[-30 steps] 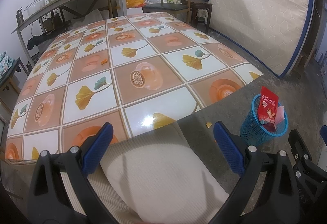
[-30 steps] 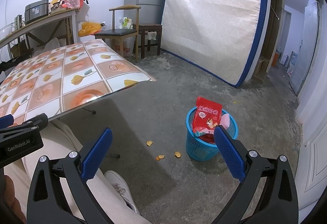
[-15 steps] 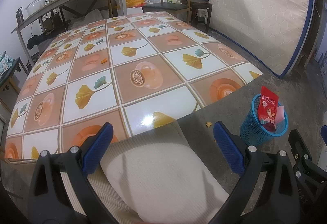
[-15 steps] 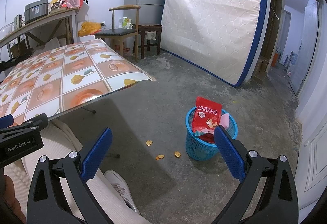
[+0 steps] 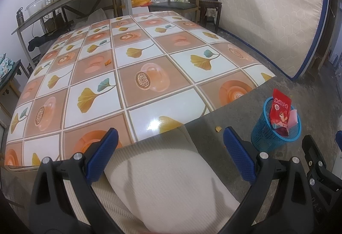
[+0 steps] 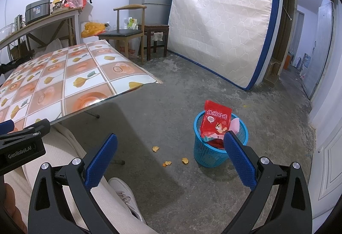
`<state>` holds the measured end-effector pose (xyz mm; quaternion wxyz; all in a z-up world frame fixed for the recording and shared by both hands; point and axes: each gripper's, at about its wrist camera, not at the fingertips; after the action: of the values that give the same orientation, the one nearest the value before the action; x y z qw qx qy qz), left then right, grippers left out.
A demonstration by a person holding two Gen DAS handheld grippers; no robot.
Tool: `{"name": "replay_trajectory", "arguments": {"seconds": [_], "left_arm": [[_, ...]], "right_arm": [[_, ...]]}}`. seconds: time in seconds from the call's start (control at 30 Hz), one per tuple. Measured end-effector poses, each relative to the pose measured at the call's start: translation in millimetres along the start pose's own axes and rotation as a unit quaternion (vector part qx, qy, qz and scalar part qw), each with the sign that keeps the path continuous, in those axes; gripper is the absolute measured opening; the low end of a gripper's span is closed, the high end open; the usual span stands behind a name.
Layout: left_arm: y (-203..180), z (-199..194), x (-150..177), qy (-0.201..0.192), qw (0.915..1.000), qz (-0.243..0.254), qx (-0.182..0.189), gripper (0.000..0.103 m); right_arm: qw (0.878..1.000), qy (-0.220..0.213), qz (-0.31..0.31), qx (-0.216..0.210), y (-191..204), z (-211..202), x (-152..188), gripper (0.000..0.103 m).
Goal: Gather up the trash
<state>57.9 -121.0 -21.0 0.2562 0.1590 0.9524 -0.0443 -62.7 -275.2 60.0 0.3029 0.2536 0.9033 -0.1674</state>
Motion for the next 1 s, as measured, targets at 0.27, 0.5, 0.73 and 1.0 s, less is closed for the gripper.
{"name": "replay_trajectory", "arguments": {"seconds": [0.27,0.5,0.73,1.0], "left_arm": [[0.2,0.1,-0.1,0.000,1.0000,0.000,0.000,0.095],[-0.1,0.7,0.1,-0.001,1.0000,0.000,0.000,0.095],[-0.6,1.3,0.3,-0.003,1.0000,0.001,-0.001,0.095],[-2.5,0.3,0.1,-0.002,1.0000,0.001,-0.002,0.095]], "right_arm": [[1.000,-0.001,0.000,0.000,-0.3,0.2,0.3,0.097],[1.000,-0.002,0.001,0.000,-0.5,-0.3,0.9,0.097],[1.000,-0.002,0.001,-0.001,-0.4,-0.3,0.2,0.097],[1.000,-0.004,0.001,0.000,0.1,-1.2,-0.8,0.097]]}}
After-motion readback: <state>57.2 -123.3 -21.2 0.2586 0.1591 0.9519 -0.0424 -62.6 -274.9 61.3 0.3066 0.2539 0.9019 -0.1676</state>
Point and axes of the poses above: each gripper's, at about its wrist camera, not at the fingertips, and z roughly the way its jaws point, y to its left, x to its underside, and after that the axes turned 13 degrees about y, right-handed
